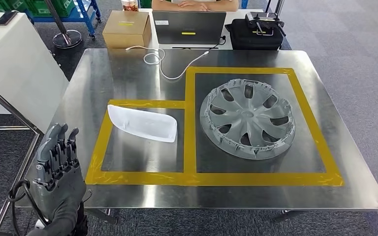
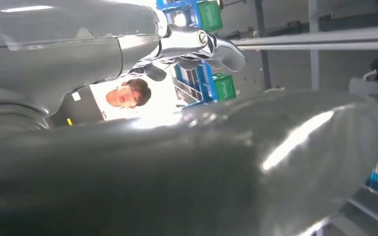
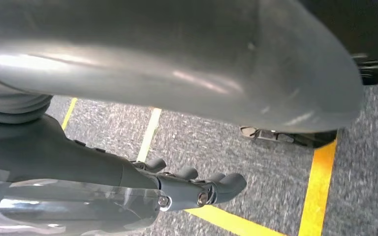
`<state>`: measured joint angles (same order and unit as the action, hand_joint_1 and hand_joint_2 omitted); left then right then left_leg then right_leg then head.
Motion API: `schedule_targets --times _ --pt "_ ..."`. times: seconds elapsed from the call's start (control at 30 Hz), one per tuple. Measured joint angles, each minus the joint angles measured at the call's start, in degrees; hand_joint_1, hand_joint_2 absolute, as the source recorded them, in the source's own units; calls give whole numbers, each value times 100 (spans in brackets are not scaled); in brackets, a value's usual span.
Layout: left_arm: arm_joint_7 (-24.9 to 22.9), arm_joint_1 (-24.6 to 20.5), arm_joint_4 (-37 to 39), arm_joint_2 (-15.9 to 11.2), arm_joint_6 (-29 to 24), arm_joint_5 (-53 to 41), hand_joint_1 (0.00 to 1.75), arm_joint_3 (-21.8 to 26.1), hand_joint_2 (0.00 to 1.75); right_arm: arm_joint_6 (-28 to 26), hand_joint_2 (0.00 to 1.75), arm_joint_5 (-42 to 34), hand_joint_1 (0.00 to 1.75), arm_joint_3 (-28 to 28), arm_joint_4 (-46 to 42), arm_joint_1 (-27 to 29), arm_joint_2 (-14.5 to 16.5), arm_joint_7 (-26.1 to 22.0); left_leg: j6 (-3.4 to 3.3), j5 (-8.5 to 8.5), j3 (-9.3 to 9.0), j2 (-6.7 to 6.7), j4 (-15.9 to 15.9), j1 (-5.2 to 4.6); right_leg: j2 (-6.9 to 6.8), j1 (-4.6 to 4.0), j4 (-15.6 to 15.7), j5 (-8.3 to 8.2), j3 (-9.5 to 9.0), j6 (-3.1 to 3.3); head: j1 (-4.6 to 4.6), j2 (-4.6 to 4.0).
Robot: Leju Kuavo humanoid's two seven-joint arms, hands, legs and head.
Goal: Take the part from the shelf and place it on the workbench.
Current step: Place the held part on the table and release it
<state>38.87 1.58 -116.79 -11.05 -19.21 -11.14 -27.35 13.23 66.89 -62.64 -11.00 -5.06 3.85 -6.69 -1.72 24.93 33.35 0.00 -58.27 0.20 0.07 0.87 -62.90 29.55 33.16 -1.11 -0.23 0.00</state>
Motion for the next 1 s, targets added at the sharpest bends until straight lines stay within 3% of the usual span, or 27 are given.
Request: schedule_targets --times 0.07,0.17,0.23,0.27,0.33,0.37,0.4,0.43,0.5,0.57,0.67,0.7,0.73,0.8,0.83,0.87,0.9,0.93,1.0 --pt "-1 -12 17 10 54 -20 0 42 0 1 0 1 0 -10 1 -8 6 -2 63 -11 25 -4 -28 -20 9 -22 409 -129 -190 51 -6 0" --pt "-1 -26 42 36 93 -29 0 77 0 1 0 1 0 -26 1 -10 28 -4 163 -27 55 -9 -47 -11 5 -30 455 -200 -150 151 -7 0" --pt "-1 -34 54 42 96 -31 0 103 0 1 0 1 0 -31 2 -10 46 -4 221 238 169 -12 -319 6 -17 -12 487 -278 -94 240 -26 0" --pt "-1 -37 63 45 96 -32 0 116 0 0 0 1 0 -33 2 -11 54 -4 246 483 280 -11 -626 20 -28 -13 488 -316 -50 270 -36 0" --pt "-1 -44 87 55 100 -48 0 139 0 -2 0 0 0 -37 1 -10 54 -3 283 932 506 -9 -1351 34 -33 -25 473 -387 66 292 -50 0" --pt "-1 -45 102 64 106 -60 0 150 0 -2 0 -1 0 -38 1 -10 54 -3 291 1039 538 -9 -1575 38 -35 -31 460 -423 127 291 -49 0" --pt "-1 -47 116 73 117 -73 0 162 0 -2 0 -2 0 -39 1 -10 55 -3 286 1028 455 -9 -1568 38 -35 -36 444 -456 186 285 -50 0" --pt "-1 -53 127 83 132 -81 0 173 0 -2 0 -3 0 -39 1 -10 56 -3 270 926 250 -9 -1326 37 -35 -40 428 -488 237 276 -51 0" --pt "-1 -82 138 104 170 -94 0 189 0 -1 0 -5 0 -40 2 -10 67 -4 207 682 -317 -6 -485 23 -33 -56 403 -552 309 244 -50 1" --pt "-1 -114 140 137 197 -113 0 207 0 -1 0 -10 0 -42 2 -9 79 -6 149 570 -601 -3 23 -9 -34 -64 396 -617 338 183 -46 1" --pt "-1 -130 149 179 218 -128 0 231 0 -1 0 -22 0 -53 2 -7 83 -9 73 456 -563 7 94 -28 -34 -43 423 -706 350 67 -44 0" --pt "-1 -138 154 193 229 -134 0 237 0 -2 0 -26 0 -58 2 -6 81 -11 32 390 -528 19 117 -16 -27 -36 383 -642 379 35 -40 0" --pt "0 -149 159 210 243 -140 0 242 0 -3 0 -31 0 -63 1 -5 79 -13 -11 319 -482 33 142 0 -19 -29 261 -486 436 10 -29 0" --pt "0 -162 176 251 279 -153 0 246 0 -4 0 -42 0 -68 1 -5 76 -17 -72 193 -349 50 156 10 -9 -11 -330 63 642 -35 0 0" --pt "-1 -161 186 266 296 -159 0 248 0 -4 0 -46 0 -68 1 -3 76 -19 -78 138 -275 51 150 8 -8 -3 -697 291 739 -56 11 0" --pt "-1 -157 196 276 314 -163 0 248 0 -4 0 -51 0 -69 1 -2 76 -21 -72 84 -199 51 140 5 -9 3 -986 412 786 -76 13 0" --pt "-1 -151 206 284 328 -167 0 248 0 -4 0 -56 0 -69 1 -1 75 -23 -60 37 -124 51 128 4 -10 8 -1099 402 746 -89 14 0" --pt "-1 -143 214 291 344 -170 0 248 0 -5 0 -61 0 -70 1 -1 72 -27 -45 -4 -56 51 113 5 -10 13 -993 290 593 -94 15 0" --pt "-1 -129 221 308 369 -184 0 248 0 -9 0 -73 0 -71 -2 -9 58 -35 -5 -65 53 50 67 4 -8 22 -252 62 25 -74 16 0"
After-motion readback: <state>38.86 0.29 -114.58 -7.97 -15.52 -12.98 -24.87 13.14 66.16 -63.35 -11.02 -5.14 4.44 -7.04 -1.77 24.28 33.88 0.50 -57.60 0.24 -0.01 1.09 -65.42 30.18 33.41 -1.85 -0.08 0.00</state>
